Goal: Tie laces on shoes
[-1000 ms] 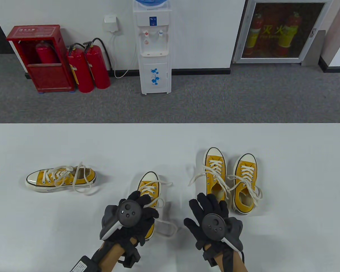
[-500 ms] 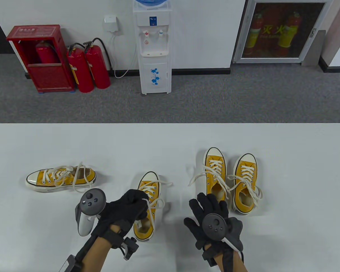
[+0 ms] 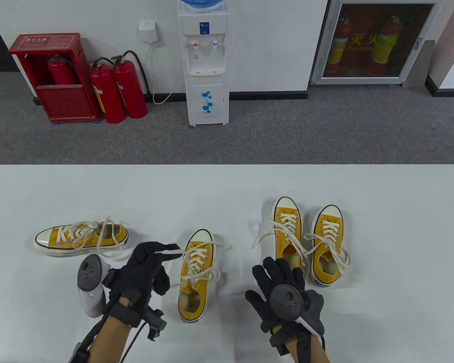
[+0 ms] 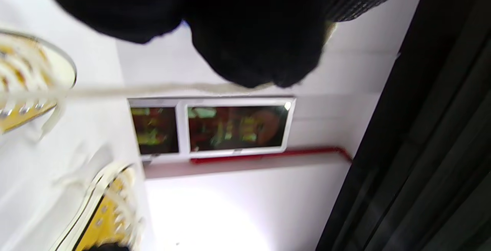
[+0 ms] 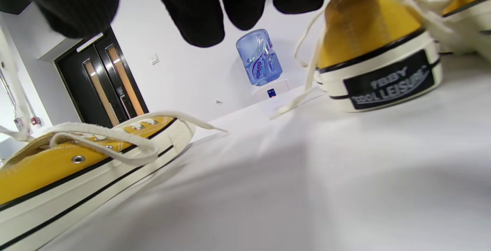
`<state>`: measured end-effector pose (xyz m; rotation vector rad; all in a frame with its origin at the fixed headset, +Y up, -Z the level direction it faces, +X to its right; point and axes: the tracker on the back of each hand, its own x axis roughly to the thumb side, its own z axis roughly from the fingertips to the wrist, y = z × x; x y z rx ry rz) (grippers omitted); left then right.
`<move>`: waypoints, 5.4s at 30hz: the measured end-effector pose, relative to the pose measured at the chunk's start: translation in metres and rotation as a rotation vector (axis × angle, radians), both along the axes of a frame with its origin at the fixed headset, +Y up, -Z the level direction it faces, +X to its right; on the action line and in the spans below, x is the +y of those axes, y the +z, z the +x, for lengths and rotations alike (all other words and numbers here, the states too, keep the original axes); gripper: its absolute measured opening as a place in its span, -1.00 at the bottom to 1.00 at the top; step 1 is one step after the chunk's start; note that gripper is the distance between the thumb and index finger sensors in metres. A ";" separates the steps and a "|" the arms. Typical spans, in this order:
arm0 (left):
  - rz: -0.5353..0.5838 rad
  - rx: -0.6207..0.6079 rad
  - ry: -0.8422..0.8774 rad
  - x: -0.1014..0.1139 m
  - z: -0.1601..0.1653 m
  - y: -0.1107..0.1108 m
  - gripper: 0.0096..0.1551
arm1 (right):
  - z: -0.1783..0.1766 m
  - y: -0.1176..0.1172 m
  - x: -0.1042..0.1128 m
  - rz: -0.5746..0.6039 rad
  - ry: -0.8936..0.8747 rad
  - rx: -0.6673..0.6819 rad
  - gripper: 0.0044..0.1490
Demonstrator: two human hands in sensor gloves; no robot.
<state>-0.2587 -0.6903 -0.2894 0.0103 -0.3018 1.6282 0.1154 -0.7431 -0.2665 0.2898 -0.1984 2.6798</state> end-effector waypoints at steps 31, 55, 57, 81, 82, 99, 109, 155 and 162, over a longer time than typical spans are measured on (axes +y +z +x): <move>-0.151 0.144 -0.112 -0.081 -0.026 0.002 -0.52 | -0.136 -0.050 0.002 -0.172 -0.058 0.037 -0.44; -0.115 0.137 -0.152 -0.079 -0.016 0.006 -0.53 | -0.109 -0.037 0.002 -0.224 -0.537 0.165 -0.46; -0.112 0.131 -0.159 -0.079 -0.015 0.006 -0.53 | -0.108 -0.037 0.001 -0.217 -0.548 0.161 -0.47; -0.148 0.283 -0.168 -0.065 -0.010 0.019 -0.60 | -0.147 -0.014 0.025 -0.173 -0.487 0.435 -0.51; -0.145 0.294 -0.178 -0.063 -0.011 0.020 -0.59 | -0.148 -0.014 0.025 -0.180 -0.486 0.446 -0.52; -0.115 -0.086 -0.050 -0.069 0.013 0.014 -0.37 | -0.141 -0.017 0.026 -0.209 -0.613 0.461 -0.51; -0.180 -0.196 0.020 -0.077 0.026 0.015 -0.27 | -0.134 -0.018 0.028 -0.148 -0.611 0.411 -0.51; -0.126 -0.009 -0.106 -0.066 0.004 0.011 -0.63 | -0.097 -0.013 0.033 0.213 -0.609 0.016 -0.48; -0.130 -0.003 -0.108 -0.067 0.004 0.012 -0.62 | -0.126 -0.008 0.031 0.119 -0.487 0.199 -0.36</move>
